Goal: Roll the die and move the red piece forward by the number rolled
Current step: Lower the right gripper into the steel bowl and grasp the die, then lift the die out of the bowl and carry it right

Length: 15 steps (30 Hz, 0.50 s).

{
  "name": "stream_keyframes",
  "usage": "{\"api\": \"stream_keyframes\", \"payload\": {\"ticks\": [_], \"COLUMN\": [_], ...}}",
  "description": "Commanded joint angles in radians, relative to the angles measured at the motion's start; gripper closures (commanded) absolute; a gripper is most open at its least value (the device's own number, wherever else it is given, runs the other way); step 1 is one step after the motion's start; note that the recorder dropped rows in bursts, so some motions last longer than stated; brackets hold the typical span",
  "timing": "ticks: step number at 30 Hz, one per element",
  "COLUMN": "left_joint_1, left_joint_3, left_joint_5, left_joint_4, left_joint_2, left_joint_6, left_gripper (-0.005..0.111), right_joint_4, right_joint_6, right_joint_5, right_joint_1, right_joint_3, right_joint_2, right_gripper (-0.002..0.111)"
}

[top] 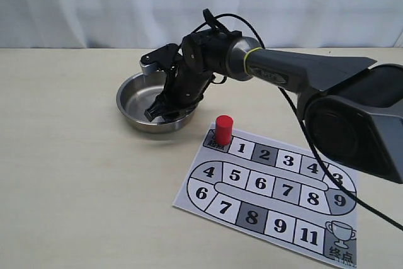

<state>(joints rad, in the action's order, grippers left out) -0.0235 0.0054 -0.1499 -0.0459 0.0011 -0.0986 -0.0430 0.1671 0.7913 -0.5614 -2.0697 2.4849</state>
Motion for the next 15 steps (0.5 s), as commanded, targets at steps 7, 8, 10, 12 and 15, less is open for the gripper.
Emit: {"api": "stream_keyframes", "payload": {"ticks": [7,8,10,12,15], "left_joint_1": [0.000,0.000,0.000,0.000,0.000], "left_joint_3": [-0.005,-0.005,-0.005,-0.005,-0.005], "left_joint_5": [0.007,0.007,0.007,0.007,0.007], "left_joint_4": [0.003,0.003,0.003,0.003,0.003], "left_joint_2": [-0.001,-0.001,-0.001,-0.001,-0.001], "left_joint_6": [-0.002,-0.002,-0.002,-0.002,-0.002], "left_gripper": [0.107,0.107,0.107,0.107,0.107], "right_joint_4": [-0.001,-0.001,-0.018,-0.043,-0.053], "right_joint_6": [-0.007,-0.007,-0.007,-0.007,-0.007], "right_joint_5": [0.000,0.002,0.004,0.004,0.027], "right_joint_1": [0.004,0.004,0.004,0.004,0.004], "right_joint_3": [-0.046,-0.061,-0.081,-0.101,-0.126], "right_joint_2": [-0.002,-0.002,-0.002,-0.002,-0.002], "right_gripper": [0.096,0.101,0.104,0.104,0.104]}}
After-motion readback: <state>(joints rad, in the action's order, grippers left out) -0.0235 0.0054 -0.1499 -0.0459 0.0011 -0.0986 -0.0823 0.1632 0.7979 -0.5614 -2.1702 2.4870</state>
